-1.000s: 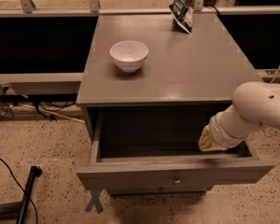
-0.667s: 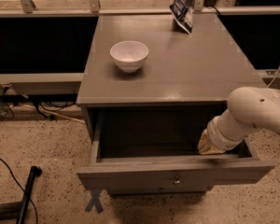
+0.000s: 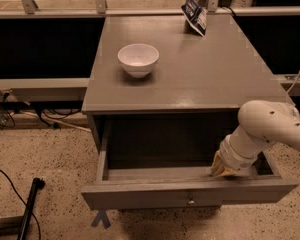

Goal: Open top drawer

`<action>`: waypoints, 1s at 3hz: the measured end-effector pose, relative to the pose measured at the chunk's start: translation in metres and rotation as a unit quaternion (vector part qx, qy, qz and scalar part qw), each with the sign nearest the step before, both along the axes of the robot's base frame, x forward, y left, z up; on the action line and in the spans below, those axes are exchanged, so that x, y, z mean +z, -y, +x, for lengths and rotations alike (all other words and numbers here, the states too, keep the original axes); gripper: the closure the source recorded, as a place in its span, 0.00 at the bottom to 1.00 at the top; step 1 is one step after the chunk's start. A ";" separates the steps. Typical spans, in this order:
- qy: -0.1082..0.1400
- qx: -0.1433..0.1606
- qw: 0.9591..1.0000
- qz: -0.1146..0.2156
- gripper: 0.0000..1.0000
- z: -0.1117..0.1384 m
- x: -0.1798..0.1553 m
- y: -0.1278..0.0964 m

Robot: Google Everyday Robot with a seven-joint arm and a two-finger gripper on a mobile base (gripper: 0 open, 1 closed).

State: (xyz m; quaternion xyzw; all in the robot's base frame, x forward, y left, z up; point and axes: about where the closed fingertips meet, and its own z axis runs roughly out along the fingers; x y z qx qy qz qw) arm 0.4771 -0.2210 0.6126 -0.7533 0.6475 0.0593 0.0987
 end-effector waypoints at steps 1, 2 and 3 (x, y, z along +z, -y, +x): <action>0.000 0.000 1.000 0.000 1.00 0.000 0.000 0.000; -0.022 0.013 0.999 0.018 1.00 -0.023 0.017 -0.005; -0.033 0.021 0.999 0.035 1.00 -0.050 0.044 -0.007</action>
Offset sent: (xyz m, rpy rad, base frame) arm -0.0672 0.0125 0.0545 0.1091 0.1267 0.0753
